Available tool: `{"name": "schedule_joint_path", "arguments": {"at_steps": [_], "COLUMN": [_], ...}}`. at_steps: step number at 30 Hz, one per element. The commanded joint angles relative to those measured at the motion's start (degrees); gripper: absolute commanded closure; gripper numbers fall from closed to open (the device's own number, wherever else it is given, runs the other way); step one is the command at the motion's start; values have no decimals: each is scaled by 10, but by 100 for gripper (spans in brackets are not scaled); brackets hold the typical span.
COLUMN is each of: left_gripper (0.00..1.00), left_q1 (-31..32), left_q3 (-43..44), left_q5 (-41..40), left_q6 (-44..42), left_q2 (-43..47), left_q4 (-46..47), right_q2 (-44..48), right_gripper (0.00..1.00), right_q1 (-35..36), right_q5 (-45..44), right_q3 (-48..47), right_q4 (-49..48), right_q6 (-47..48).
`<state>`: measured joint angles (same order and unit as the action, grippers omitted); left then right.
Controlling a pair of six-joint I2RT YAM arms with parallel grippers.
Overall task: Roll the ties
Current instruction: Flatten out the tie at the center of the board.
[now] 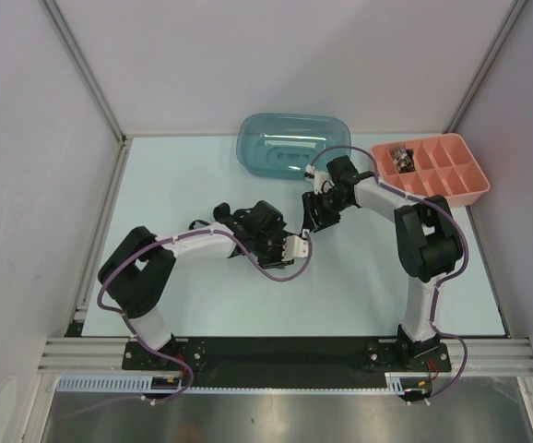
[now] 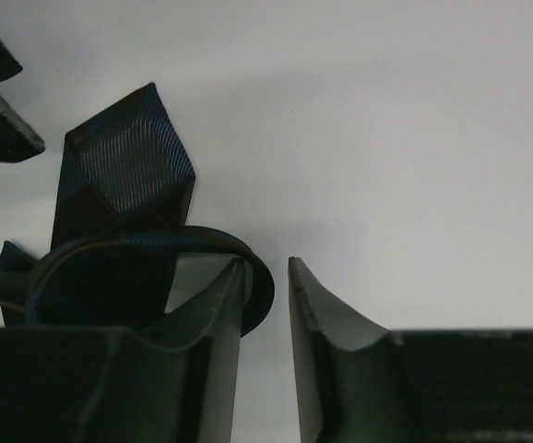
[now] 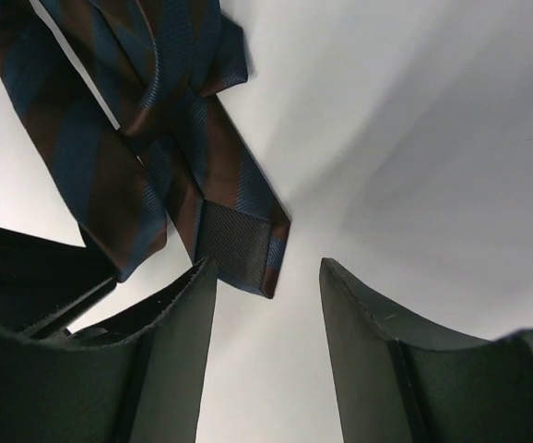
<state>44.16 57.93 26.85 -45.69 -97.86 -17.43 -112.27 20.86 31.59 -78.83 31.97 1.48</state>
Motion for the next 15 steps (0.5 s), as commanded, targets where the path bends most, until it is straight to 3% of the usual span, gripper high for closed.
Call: {"name": "schedule_joint_path", "arguments": {"at_steps": [1,2,5,9,15], "left_gripper": [77,90,100,100,100], "left_q1": [0,-4,-15,-40,-57], "left_q3": [22,23,23,17,37], "left_q5": [-29,-29,-31,-15,-8], "left_q6": [-12,0,26,44,57], "left_q2": [4,7,33,87,100], "left_q4": [-7,-11,-20,-33,-70], "right_q2": [-8,-8,-8,-13,-13], "right_gripper": [47,47,47,47,48], "right_q1": [11,15,21,26,28], "right_q5": [-23,-26,-33,-41,-35], "right_q3": [0,-1,-5,-7,-7], "right_q4": [-21,-22,-20,-17,-14], "right_q6": [2,4,8,10,10]}}
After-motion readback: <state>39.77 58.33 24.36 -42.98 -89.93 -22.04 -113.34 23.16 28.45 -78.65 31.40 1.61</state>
